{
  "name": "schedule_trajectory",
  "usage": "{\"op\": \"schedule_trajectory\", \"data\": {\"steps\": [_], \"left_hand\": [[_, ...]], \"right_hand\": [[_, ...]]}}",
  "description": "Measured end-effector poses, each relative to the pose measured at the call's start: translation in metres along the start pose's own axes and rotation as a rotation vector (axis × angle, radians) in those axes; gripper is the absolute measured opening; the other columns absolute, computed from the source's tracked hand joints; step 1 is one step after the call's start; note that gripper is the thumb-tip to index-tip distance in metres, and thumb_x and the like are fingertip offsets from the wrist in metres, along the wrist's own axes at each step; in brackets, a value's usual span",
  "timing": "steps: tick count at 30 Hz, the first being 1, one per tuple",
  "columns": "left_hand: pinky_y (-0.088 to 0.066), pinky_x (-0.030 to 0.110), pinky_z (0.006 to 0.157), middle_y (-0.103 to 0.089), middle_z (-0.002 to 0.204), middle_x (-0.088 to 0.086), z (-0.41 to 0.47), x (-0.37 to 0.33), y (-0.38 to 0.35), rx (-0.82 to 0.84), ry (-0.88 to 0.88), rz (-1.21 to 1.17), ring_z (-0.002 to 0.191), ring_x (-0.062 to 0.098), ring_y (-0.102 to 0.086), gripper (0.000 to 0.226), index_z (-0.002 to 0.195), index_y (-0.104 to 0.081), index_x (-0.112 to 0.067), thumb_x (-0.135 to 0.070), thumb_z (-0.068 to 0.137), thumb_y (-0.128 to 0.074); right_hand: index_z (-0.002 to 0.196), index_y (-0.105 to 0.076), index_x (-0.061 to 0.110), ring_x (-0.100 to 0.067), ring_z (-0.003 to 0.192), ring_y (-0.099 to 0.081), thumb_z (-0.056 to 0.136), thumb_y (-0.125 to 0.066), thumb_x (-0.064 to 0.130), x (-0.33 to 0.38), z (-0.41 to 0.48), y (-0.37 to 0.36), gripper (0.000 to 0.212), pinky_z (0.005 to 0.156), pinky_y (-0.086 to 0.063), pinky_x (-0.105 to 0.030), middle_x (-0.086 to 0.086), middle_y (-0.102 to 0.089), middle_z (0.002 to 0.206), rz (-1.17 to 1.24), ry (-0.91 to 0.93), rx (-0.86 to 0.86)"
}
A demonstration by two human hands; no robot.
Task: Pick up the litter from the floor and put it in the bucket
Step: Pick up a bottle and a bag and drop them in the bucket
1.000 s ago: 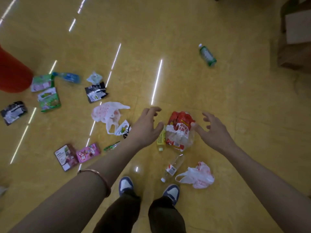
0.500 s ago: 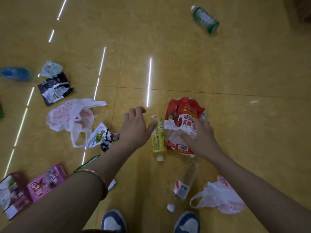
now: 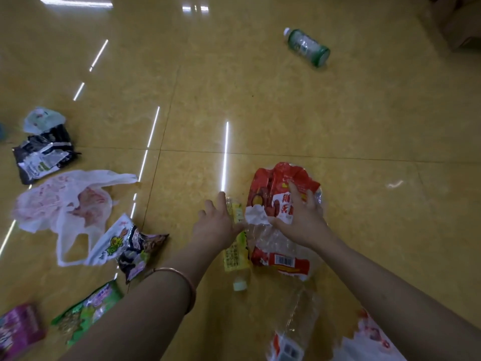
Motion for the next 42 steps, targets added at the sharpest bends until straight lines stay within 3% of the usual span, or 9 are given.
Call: {"op": "schedule_trajectory", "data": {"steps": [2, 5, 8, 12, 16, 23, 33, 39, 42], "left_hand": [[-0.036, 0.045, 0.102, -0.019, 0.148, 0.022, -0.002, -0.002, -0.011, 0.064, 0.064, -0.003, 0.134, 0.038, -0.029, 0.1, 0.147, 0.007, -0.006, -0.061, 0.085, -0.049], [-0.044, 0.042, 0.095, -0.038, 0.137, 0.02, 0.0, -0.005, -0.024, 0.091, 0.11, -0.041, 0.122, 0.035, -0.046, 0.09, 0.142, -0.014, 0.001, -0.055, 0.085, -0.055], [-0.048, 0.039, 0.083, -0.046, 0.127, 0.016, 0.008, -0.003, -0.032, 0.084, 0.116, -0.061, 0.11, 0.032, -0.055, 0.081, 0.135, -0.024, -0.002, -0.05, 0.082, -0.062], [-0.047, 0.035, 0.07, -0.057, 0.118, 0.016, 0.012, 0.0, -0.042, 0.085, 0.109, -0.083, 0.1, 0.03, -0.061, 0.081, 0.139, -0.017, -0.007, -0.041, 0.084, -0.065], [-0.049, 0.038, 0.076, -0.054, 0.123, 0.019, 0.013, -0.002, -0.048, 0.089, 0.102, -0.024, 0.103, 0.031, -0.06, 0.096, 0.148, 0.005, -0.006, -0.042, 0.087, -0.06], [-0.049, 0.038, 0.075, -0.053, 0.123, 0.018, 0.013, 0.0, -0.047, 0.094, 0.134, -0.112, 0.104, 0.032, -0.059, 0.096, 0.149, 0.005, -0.011, -0.04, 0.086, -0.062], [-0.047, 0.038, 0.075, -0.047, 0.13, 0.021, 0.014, -0.008, -0.047, 0.083, 0.099, -0.025, 0.108, 0.033, -0.057, 0.095, 0.148, 0.009, -0.008, -0.043, 0.089, -0.056], [-0.048, 0.039, 0.079, -0.047, 0.128, 0.021, 0.01, -0.009, -0.054, 0.083, 0.145, -0.06, 0.107, 0.033, -0.057, 0.094, 0.148, 0.01, -0.012, -0.032, 0.089, -0.06], [-0.05, 0.041, 0.081, -0.048, 0.125, 0.018, -0.004, 0.001, -0.045, 0.115, 0.141, -0.094, 0.106, 0.032, -0.057, 0.095, 0.149, 0.003, -0.018, -0.029, 0.084, -0.067]], "right_hand": [[0.146, 0.02, 0.037, -0.039, 0.144, 0.011, 0.078, -0.051, 0.071, -0.006, 0.003, -0.016, 0.104, 0.115, -0.011, -0.056, -0.016, 0.017, 0.157, 0.019, -0.079, 0.093], [0.142, 0.024, 0.044, -0.044, 0.143, 0.009, 0.079, -0.047, 0.073, -0.01, 0.009, -0.037, 0.1, 0.113, -0.008, -0.06, -0.019, 0.018, 0.156, 0.014, -0.132, 0.213], [0.142, 0.024, 0.044, -0.044, 0.143, -0.002, 0.082, -0.043, 0.071, -0.013, 0.015, -0.049, 0.094, 0.112, -0.018, -0.058, -0.021, 0.004, 0.158, -0.096, -0.107, 0.207], [0.145, 0.021, 0.039, -0.044, 0.138, -0.022, 0.085, -0.045, 0.066, -0.017, 0.021, -0.053, 0.094, 0.104, -0.036, -0.051, -0.023, -0.015, 0.155, -0.223, -0.055, 0.188], [0.146, 0.017, 0.038, -0.042, 0.132, -0.035, 0.088, -0.049, 0.059, -0.02, 0.022, -0.053, 0.091, 0.097, -0.043, -0.046, -0.019, -0.02, 0.155, -0.264, -0.04, 0.191], [0.146, 0.017, 0.039, -0.039, 0.121, -0.048, 0.09, -0.057, 0.04, -0.019, 0.028, -0.058, 0.093, 0.086, -0.049, -0.042, -0.019, -0.034, 0.146, -0.329, -0.031, 0.176], [0.148, 0.008, 0.041, -0.031, 0.1, -0.058, 0.092, -0.05, 0.012, -0.016, 0.023, -0.055, 0.086, 0.063, -0.041, -0.033, -0.015, -0.055, 0.122, -0.434, 0.0, 0.145], [0.149, -0.002, 0.038, -0.033, 0.111, -0.054, 0.092, -0.051, 0.015, -0.008, 0.013, -0.05, 0.079, 0.084, -0.049, -0.04, -0.014, -0.047, 0.137, -0.454, 0.069, 0.221], [0.149, -0.01, 0.037, -0.035, 0.109, -0.054, 0.094, -0.046, 0.015, -0.009, 0.001, -0.036, 0.069, 0.077, -0.045, -0.036, -0.018, -0.049, 0.13, -0.345, 0.041, 0.224]]}}
Point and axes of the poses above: each hand's wrist, its own z-axis towards the middle knuckle, its own y-axis out of the back of the hand, x = y × z, the point moved 1 cm from there along z, towards the middle knuckle
